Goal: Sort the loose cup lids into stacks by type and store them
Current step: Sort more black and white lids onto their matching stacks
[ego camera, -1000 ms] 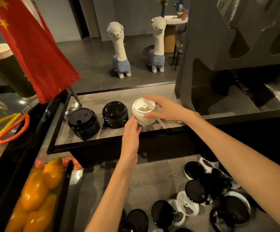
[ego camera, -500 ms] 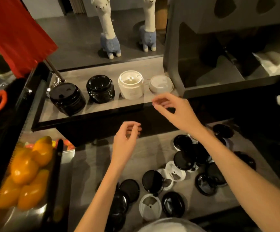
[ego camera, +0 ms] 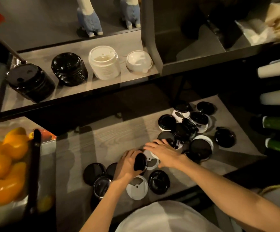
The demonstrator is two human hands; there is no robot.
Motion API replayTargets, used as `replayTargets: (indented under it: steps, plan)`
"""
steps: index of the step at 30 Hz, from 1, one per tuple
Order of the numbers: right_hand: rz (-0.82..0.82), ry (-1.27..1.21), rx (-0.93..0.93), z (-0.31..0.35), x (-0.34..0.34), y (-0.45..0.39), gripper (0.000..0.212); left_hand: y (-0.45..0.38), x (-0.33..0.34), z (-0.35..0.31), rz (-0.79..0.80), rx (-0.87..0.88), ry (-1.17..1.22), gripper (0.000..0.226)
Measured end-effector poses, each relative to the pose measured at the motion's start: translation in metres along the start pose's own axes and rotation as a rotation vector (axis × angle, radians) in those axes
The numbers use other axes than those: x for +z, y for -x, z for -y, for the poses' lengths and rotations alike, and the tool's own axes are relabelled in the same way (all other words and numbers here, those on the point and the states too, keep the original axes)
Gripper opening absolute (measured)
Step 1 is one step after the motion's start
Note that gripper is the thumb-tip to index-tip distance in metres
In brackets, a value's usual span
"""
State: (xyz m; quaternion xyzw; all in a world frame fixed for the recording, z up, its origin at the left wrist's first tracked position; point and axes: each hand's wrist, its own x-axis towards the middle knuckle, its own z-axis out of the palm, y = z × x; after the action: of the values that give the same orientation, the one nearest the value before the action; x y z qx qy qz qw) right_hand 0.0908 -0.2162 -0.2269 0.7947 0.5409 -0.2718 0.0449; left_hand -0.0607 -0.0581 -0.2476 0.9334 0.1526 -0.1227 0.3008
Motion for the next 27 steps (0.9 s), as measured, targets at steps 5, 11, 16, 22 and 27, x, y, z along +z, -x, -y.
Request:
replayTargets:
  steps: [5, 11, 16, 22, 27]
  plan:
    - [-0.061, -0.081, -0.043, -0.005, 0.009, -0.006, 0.091, 0.003, -0.003, 0.015, -0.096, -0.042, 0.011, 0.081]
    - [-0.249, -0.436, 0.005, -0.014, -0.010, -0.008, 0.090, -0.006, -0.017, 0.010, -0.353, -0.103, 0.198, 0.038]
    - [-0.341, -0.624, 0.023, -0.014, -0.038, -0.005, 0.094, -0.002, -0.048, -0.034, -0.468, -0.274, 0.597, 0.025]
    - [-0.354, -0.637, -0.078, 0.002, -0.067, 0.009, 0.094, -0.011, -0.068, -0.065, -0.055, -0.449, 1.613, 0.062]
    - [-0.503, -0.787, -0.006, -0.014, -0.077, 0.032, 0.077, -0.012, -0.071, -0.064, -0.138, -0.507, 1.888, 0.048]
